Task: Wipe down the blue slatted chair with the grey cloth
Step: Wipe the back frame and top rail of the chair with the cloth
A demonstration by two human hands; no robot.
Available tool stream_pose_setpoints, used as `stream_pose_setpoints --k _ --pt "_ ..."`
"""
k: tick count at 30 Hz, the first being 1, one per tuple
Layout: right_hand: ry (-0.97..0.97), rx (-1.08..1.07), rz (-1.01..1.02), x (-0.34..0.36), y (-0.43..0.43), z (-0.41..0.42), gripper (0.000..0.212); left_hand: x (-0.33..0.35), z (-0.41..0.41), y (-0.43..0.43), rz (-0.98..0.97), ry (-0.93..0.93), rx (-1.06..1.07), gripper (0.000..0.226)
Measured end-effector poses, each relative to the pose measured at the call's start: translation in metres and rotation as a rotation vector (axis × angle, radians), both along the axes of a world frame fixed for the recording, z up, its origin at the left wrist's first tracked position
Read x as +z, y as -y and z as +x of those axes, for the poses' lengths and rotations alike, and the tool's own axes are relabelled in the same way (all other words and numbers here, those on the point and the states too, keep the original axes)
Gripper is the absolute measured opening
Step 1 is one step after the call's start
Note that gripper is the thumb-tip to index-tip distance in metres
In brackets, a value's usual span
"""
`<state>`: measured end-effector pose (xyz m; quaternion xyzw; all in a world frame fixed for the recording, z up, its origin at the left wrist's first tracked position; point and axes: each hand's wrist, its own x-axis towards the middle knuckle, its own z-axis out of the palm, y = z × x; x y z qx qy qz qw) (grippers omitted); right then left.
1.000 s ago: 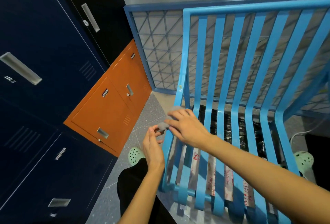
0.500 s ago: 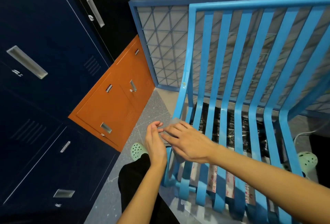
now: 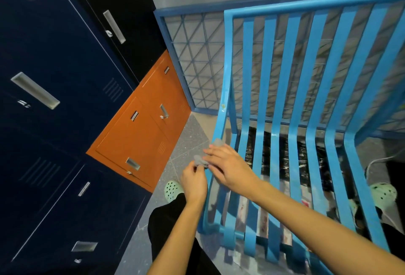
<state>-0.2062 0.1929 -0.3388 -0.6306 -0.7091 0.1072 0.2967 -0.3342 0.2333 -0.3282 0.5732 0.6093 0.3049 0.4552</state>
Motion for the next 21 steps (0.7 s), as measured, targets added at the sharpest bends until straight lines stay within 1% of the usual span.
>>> stream_pose_setpoints --k 4,8,11,14,15,17,19,21 --pt "0.004 0.020 0.011 -0.001 0.011 0.000 0.042 0.004 0.003 0.001 -0.001 -0.010 -0.025 0.035" --pt "0.002 0.082 0.007 -0.002 0.011 0.007 0.043 0.008 0.000 0.004 -0.009 0.020 -0.050 0.031" --pt "-0.003 0.056 0.014 -0.005 0.019 0.003 0.044 0.011 -0.003 0.007 -0.111 0.116 -0.007 0.029" --pt "-0.115 0.006 0.010 -0.010 0.033 -0.016 0.042 0.006 -0.012 0.006 -0.277 0.270 0.075 0.029" --pt "-0.154 0.001 0.015 -0.011 0.039 -0.027 0.042 0.004 -0.017 0.005 -0.313 0.275 0.050 0.030" --pt "-0.186 0.020 0.045 -0.017 0.056 -0.050 0.043 -0.001 -0.026 0.004 -0.335 0.224 -0.015 0.031" --pt "-0.180 0.089 0.068 -0.024 0.073 -0.067 0.040 -0.007 -0.035 0.004 -0.405 0.272 0.027 0.027" --pt "-0.129 0.171 0.064 -0.032 0.081 -0.071 0.038 -0.009 -0.045 0.005 -0.467 0.297 0.018 0.024"
